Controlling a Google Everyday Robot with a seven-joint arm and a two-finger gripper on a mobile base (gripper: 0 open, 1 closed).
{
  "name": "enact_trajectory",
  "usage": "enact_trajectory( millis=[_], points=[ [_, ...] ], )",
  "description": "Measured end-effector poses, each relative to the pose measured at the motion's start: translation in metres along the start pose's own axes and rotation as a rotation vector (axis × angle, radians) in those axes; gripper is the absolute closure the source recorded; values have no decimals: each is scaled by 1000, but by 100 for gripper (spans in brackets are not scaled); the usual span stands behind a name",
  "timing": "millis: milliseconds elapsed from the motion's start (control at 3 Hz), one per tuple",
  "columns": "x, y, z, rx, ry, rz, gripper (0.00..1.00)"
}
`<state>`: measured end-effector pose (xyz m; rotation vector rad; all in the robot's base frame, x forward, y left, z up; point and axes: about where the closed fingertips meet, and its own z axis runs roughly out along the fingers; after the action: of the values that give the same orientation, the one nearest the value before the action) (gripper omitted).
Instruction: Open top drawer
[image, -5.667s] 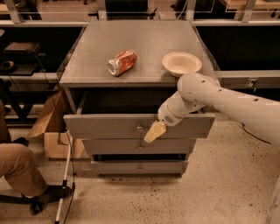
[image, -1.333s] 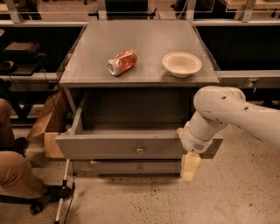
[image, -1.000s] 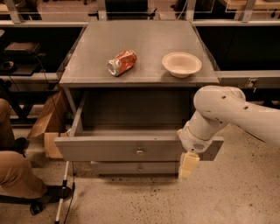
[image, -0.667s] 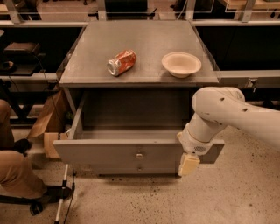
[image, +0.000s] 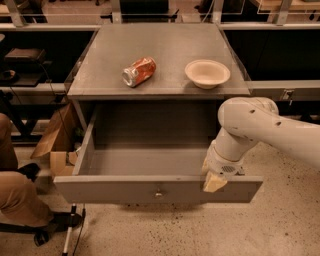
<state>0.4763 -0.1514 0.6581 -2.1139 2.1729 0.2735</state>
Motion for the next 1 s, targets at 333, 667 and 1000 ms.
enact_trajectory(
  millis=[333, 667, 1000],
  points=[
    [-6, 9, 1, -16, 33, -46, 100],
    [-4, 12, 2, -22, 39, -53, 84],
    [0, 19, 3, -31, 41, -55, 62]
  ],
)
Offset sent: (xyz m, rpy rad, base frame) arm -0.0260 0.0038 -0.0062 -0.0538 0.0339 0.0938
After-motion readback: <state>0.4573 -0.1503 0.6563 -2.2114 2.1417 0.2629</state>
